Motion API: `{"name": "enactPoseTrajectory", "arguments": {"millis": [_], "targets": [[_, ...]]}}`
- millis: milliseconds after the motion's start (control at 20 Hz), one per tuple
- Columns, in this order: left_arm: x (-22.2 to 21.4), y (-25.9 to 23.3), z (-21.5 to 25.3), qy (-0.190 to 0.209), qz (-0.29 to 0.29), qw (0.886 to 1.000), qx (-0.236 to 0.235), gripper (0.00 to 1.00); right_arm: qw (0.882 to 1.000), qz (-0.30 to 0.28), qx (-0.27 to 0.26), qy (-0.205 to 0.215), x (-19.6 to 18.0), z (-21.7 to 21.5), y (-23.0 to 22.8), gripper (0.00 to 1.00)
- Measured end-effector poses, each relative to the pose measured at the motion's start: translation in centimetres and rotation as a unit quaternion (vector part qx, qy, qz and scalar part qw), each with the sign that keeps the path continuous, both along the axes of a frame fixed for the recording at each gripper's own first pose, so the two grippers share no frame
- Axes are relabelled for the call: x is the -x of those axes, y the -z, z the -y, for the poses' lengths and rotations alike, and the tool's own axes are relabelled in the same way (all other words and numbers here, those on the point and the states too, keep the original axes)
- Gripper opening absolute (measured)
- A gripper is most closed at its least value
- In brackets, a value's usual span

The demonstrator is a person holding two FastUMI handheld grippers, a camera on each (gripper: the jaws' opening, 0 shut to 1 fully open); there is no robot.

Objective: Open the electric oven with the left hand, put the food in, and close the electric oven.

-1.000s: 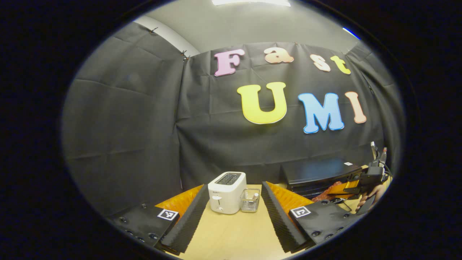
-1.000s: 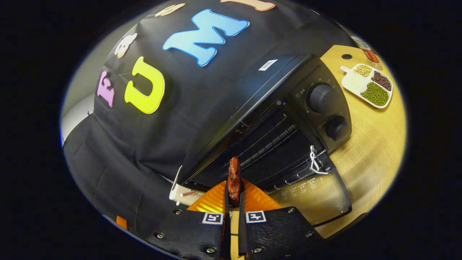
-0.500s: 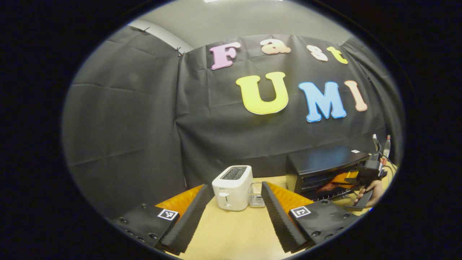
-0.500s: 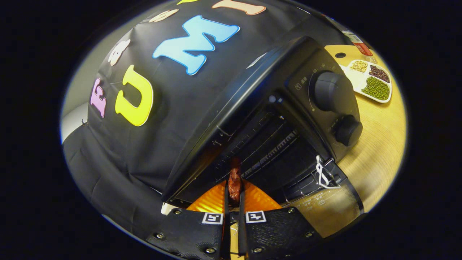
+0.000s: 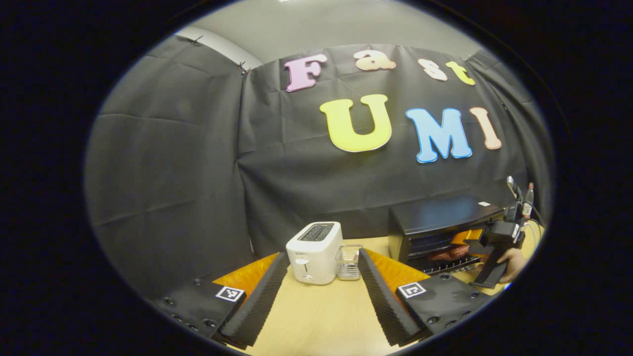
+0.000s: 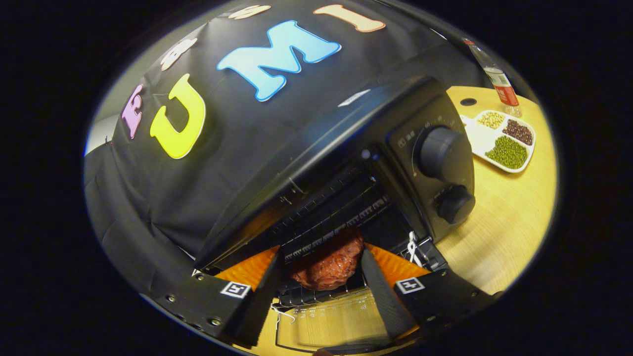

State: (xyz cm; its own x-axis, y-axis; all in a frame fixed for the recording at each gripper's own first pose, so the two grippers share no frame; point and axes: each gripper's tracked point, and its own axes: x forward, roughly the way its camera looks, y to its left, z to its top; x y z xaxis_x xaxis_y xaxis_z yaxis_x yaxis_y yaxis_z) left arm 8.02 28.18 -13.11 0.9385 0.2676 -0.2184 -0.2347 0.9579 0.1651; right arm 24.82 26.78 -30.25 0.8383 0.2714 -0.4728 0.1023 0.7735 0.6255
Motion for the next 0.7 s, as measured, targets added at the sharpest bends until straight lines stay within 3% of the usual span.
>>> {"name": "enactPoseTrajectory", "arguments": {"millis": [50, 200, 250, 500, 700], "targets": [[0.0, -0.3, 0.5, 0.002, 0.002, 1.000, 0.000, 1.00, 1.000, -0.001, 0.016, 0.001, 0.3, 0.7, 0.0, 0.96], [0.1, -0.9, 2.4, 0.012, 0.008, 1.000, 0.002, 0.97, 0.999, 0.013, 0.046, -0.005, 1.1, 2.3, -1.2, 0.96], [0.2, -1.0, 3.1, 0.016, 0.008, 1.000, 0.004, 1.00, 0.998, 0.019, 0.055, -0.010, 1.7, 2.6, -1.8, 0.96], [0.4, -0.7, 6.8, 0.039, 0.008, 0.999, 0.021, 0.97, 0.992, 0.061, 0.103, -0.049, 4.6, 4.4, -5.0, 0.97], [0.9, 0.5, 10.1, 0.058, 0.000, 0.998, 0.037, 1.00, 0.984, 0.097, 0.139, -0.057, 7.0, 7.2, -8.4, 0.97]]}}
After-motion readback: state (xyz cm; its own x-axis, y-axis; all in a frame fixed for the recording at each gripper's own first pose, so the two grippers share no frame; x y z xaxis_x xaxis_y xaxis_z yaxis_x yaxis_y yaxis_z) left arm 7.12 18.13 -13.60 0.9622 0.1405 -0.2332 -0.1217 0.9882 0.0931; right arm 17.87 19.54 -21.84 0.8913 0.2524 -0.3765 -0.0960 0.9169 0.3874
